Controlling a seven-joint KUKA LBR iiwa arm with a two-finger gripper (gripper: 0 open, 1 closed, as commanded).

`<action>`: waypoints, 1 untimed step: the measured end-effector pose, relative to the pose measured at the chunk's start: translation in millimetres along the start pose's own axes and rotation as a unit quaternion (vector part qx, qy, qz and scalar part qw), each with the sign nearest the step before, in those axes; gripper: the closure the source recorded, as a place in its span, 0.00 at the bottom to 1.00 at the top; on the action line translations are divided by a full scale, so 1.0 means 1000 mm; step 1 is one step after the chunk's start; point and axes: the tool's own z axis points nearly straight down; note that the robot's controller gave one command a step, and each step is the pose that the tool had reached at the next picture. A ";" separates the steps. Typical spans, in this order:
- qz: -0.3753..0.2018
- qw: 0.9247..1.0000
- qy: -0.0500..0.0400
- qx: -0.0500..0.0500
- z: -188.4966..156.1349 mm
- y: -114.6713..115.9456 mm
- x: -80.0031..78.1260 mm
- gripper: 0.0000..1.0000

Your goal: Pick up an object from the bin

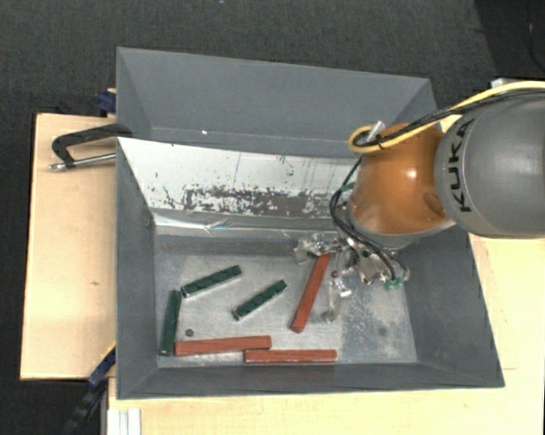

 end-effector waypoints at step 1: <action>-0.058 0.998 0.000 0.000 0.024 0.026 -0.040 1.00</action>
Offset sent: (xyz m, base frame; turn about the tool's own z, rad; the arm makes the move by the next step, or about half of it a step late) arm 0.0000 0.0000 0.0000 0.0000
